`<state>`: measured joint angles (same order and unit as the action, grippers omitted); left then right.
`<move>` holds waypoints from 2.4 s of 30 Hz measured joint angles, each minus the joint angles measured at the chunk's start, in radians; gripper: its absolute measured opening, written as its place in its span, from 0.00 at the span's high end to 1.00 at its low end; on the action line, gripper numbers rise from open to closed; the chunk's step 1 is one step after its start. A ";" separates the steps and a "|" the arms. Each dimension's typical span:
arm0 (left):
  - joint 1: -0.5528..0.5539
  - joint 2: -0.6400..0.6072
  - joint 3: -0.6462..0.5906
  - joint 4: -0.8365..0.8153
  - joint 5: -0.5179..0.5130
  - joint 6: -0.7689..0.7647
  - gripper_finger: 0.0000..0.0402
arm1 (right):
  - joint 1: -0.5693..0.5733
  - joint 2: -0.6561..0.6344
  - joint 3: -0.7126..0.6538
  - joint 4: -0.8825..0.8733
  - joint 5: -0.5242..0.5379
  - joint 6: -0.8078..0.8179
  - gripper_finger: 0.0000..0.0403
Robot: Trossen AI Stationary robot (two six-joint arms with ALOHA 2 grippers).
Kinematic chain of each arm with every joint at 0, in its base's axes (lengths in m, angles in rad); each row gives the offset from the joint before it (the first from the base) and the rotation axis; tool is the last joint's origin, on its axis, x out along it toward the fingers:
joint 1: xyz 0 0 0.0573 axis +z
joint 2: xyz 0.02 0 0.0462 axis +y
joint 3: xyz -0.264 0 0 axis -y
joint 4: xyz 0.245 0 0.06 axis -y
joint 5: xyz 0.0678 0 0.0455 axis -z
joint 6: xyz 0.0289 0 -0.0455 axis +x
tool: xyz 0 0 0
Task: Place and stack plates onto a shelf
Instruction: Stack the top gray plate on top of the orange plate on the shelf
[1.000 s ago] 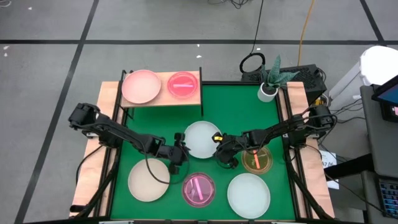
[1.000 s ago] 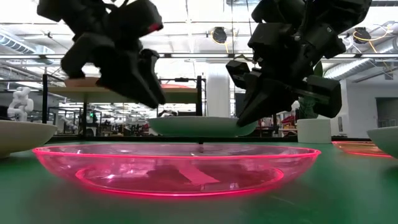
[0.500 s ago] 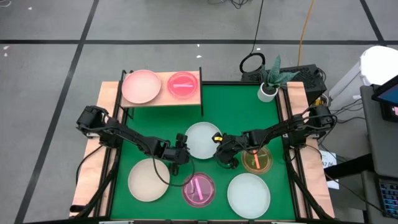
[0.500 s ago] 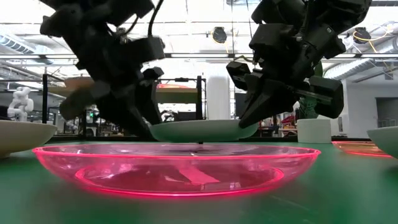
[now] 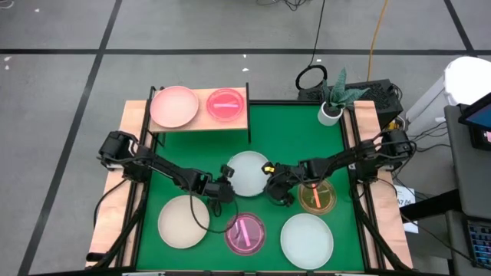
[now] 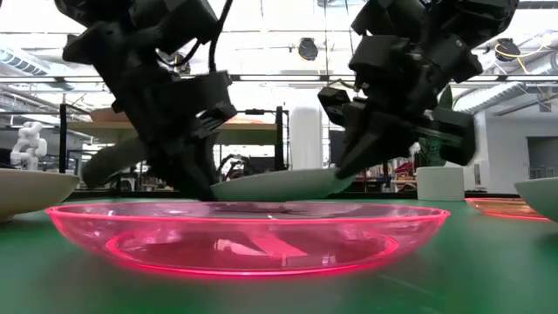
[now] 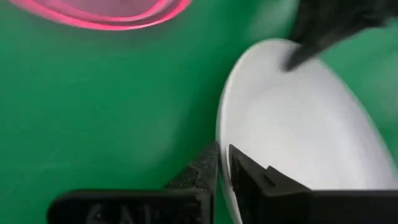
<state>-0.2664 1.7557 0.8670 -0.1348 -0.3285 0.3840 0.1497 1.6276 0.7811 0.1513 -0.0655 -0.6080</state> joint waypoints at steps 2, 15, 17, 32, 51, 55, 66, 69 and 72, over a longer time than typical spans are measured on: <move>0.001 -0.002 0.003 0.010 0.010 0.009 0.96 | -0.001 0.000 0.003 0.014 0.028 0.021 0.90; -0.006 -0.040 0.000 -0.045 0.001 0.017 0.97 | 0.002 -0.163 -0.002 -0.031 0.018 0.196 0.65; -0.015 -0.067 0.001 -0.066 0.015 0.017 0.97 | 0.003 -0.207 -0.002 -0.057 0.015 0.204 0.63; -0.101 -0.294 0.057 -0.226 0.022 0.011 0.97 | -0.001 -0.466 -0.083 -0.213 0.204 0.231 0.64; -0.088 -0.430 0.401 -0.786 -0.216 0.015 0.97 | -0.016 -0.528 -0.153 -0.168 0.227 0.231 0.64; -0.048 -0.453 0.446 -0.910 -0.274 -0.028 0.97 | -0.015 -0.528 -0.153 -0.173 0.227 0.236 0.64; 0.176 -0.566 0.447 -1.117 -0.303 -0.143 0.97 | -0.015 -0.528 -0.153 -0.169 0.226 0.231 0.64; 0.245 -0.593 0.447 -1.136 -0.301 -0.151 0.97 | -0.013 -0.528 -0.153 -0.171 0.226 0.246 0.64; 0.317 -0.611 0.447 -1.161 -0.301 -0.168 0.97 | -0.013 -0.528 -0.153 -0.172 0.226 0.242 0.64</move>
<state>0.0508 1.1447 1.3140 -1.2959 -0.6296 0.2156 0.1371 1.1000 0.6285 -0.0204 0.1608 -0.3656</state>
